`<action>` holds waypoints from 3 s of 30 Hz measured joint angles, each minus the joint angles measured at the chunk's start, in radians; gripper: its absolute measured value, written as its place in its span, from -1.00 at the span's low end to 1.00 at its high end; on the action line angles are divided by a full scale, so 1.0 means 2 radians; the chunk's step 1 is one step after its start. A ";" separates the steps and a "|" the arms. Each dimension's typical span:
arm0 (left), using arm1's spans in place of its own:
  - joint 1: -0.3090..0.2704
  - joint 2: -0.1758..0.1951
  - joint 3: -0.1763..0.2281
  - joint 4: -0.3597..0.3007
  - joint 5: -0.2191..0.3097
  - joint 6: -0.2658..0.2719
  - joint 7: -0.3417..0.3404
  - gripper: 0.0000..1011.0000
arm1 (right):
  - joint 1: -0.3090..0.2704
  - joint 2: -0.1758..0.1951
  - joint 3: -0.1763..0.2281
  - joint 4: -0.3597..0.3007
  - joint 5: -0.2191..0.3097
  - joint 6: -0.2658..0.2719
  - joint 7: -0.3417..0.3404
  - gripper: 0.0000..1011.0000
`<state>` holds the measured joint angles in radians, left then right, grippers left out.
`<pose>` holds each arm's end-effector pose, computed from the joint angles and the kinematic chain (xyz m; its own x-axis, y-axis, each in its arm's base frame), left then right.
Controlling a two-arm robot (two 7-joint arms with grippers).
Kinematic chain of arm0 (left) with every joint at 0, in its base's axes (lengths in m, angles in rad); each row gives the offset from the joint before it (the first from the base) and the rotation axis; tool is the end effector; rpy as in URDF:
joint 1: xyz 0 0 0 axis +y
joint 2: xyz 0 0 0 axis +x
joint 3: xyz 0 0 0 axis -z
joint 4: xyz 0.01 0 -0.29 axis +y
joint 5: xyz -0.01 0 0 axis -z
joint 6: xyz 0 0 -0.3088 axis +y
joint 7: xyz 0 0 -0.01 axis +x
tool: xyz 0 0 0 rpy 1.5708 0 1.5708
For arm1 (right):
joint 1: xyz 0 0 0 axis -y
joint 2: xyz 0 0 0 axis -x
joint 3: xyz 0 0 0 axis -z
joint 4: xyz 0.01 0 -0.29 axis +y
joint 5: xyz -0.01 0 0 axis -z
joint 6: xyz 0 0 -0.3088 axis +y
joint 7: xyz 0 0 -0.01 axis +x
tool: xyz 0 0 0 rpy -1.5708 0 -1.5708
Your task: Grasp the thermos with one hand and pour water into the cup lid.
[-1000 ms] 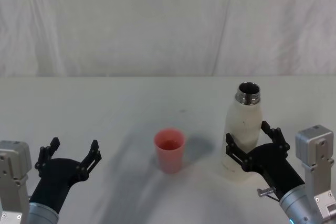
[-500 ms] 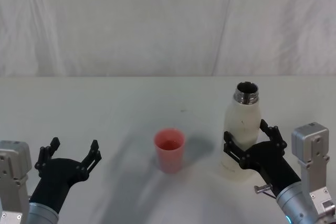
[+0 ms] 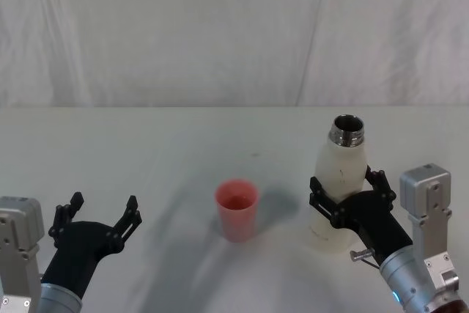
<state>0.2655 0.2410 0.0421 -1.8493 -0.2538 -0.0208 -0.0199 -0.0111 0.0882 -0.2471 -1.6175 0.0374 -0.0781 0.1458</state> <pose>0.2530 0.0376 -0.2852 0.1245 0.9917 -0.0326 -0.9921 0.1240 -0.0177 0.3156 0.0550 -0.2938 0.3841 -0.9215 0.0583 0.9178 0.3879 0.0845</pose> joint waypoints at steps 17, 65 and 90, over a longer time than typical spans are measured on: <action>0.000 0.000 0.000 0.000 0.000 0.000 0.000 0.98 | 0.009 -0.004 0.001 0.011 -0.001 -0.001 -0.002 0.98; 0.000 0.000 0.000 0.000 0.000 0.000 0.000 0.98 | 0.008 -0.002 0.001 0.009 -0.001 -0.002 0.000 0.90; 0.000 0.000 0.000 0.000 0.000 0.000 0.000 0.98 | 0.081 0.080 -0.058 0.053 -0.162 -0.142 0.022 0.90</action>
<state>0.2655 0.2409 0.0422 -1.8492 -0.2538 -0.0208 -0.0199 0.1515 0.2486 -0.3640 -1.5116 -0.2865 -0.3616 0.1899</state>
